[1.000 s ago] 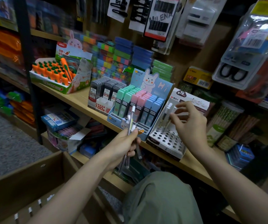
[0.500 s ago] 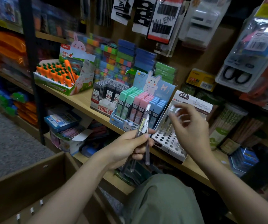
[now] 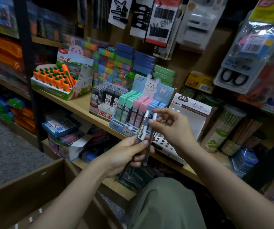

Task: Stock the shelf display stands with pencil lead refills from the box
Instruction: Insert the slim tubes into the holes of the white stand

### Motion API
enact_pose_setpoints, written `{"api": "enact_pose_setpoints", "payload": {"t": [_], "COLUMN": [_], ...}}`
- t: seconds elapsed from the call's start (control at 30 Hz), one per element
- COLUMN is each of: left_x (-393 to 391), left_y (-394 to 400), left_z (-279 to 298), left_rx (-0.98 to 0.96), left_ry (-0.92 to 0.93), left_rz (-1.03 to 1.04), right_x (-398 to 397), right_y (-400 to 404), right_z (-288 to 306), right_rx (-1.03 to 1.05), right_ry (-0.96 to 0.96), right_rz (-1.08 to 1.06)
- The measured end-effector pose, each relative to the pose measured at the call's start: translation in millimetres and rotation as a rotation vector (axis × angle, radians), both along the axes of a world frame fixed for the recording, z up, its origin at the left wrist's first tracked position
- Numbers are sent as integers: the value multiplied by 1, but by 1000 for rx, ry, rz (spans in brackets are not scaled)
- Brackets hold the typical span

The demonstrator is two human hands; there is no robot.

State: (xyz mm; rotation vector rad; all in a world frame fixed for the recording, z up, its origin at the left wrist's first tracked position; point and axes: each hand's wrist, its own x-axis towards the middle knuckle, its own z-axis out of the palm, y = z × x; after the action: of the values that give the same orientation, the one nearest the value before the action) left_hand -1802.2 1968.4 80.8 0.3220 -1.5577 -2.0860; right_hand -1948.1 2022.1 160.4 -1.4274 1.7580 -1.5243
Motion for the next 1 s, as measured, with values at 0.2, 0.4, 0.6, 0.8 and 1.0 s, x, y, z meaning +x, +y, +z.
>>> {"api": "enact_pose_setpoints", "payload": {"t": [0.2,0.4,0.6,0.8,1.0], "left_x": [-4,-11,-14,-16,-14], "left_y": [2,5,0,0,-2], "left_z": [-1,3,1,-2,-2], "left_rx": [53,-18,-89,-26,45], "left_ry": [41,3,-200,-169,-131], "left_rz": [-56,14,263,265,292], "right_x": [-4,-12,-43,-84,-89], "right_y": [5,13,21,24,6], "right_z": [-2,3,20,20,-4], "right_rx": [27,-34,-194,-274,-285], "right_ry": [48,6,168,483,573], "right_rz": [102,25,-115,-345,-328]}}
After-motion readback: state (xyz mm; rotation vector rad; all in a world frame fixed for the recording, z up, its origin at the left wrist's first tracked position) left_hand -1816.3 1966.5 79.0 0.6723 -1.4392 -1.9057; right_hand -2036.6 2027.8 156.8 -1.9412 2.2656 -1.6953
